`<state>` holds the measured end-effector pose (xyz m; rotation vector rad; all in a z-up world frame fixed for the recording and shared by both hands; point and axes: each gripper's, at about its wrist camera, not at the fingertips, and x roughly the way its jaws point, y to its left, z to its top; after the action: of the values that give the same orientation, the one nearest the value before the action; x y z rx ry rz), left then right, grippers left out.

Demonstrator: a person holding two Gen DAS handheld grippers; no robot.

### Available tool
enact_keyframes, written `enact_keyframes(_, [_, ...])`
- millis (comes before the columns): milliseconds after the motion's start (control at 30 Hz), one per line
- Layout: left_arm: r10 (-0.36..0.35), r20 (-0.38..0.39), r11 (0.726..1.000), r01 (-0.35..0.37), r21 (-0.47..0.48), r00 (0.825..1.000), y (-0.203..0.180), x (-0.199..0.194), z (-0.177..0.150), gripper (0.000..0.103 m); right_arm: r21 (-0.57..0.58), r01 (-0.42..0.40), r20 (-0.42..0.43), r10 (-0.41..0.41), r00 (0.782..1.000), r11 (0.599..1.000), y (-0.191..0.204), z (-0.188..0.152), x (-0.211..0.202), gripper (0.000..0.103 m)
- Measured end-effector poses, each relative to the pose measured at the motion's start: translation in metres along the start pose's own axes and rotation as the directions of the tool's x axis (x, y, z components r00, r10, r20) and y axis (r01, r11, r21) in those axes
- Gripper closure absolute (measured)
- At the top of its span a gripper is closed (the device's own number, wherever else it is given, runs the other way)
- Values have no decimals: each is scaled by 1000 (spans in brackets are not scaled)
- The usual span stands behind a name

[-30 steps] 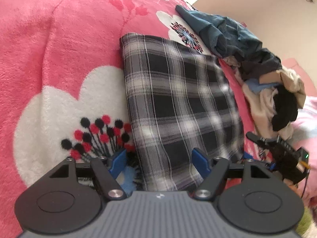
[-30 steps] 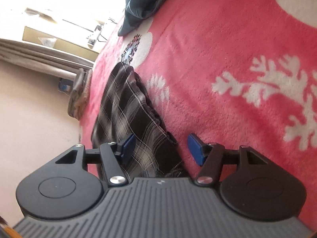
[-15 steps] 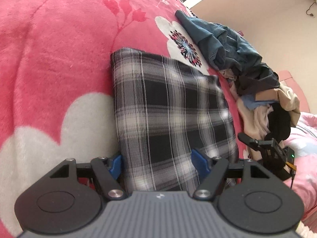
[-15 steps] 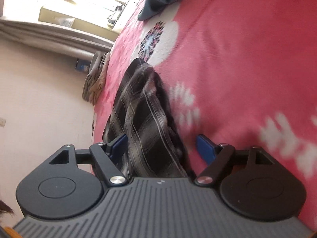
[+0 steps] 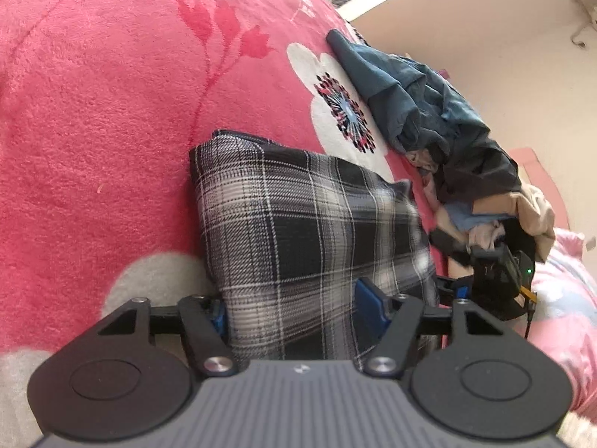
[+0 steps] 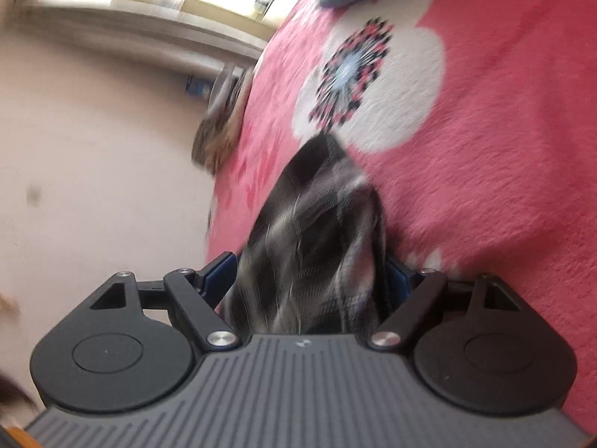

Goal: Fold clothes
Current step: 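Grasp the folded plaid bundle's edges with both grippers and lift it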

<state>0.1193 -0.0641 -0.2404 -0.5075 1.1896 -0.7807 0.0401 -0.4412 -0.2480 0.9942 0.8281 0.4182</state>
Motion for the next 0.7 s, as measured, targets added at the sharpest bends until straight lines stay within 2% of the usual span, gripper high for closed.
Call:
enact_keyframes(133, [-32,-17,999,32,7,999,9,-8,-4,52,-17,-54,-118,51,992,998,3,-19,-12,22])
enact_keyframes(267, [-40,-19,999,40,25,999,9,1,0,52,-1,-98,-131,97,987,995,-4,-21,-12,24])
enact_keyframes(367, [-43,-10,999,44,26,999,7,8,4,53,-9,-117,-137,114,984,993,-3,-9,3,29])
enact_keyframes(400, [-38,-3,999,38,31,999,6,9,4,56,-14,-122,-140,119,983,992,-2,-6,9,34])
enact_keyframes(433, [-28,8,999,28,38,1000,5,9,4,63,-20,-113,-144,109,984,993,0,-3,13,45])
enact_keyframes(533, [-9,37,998,7,60,999,1,5,0,79,-53,-48,-157,39,987,997,9,-2,18,64])
enact_keyframes(700, [8,55,996,-13,86,998,-12,-7,-2,88,-154,57,-107,-74,991,987,51,-20,8,71])
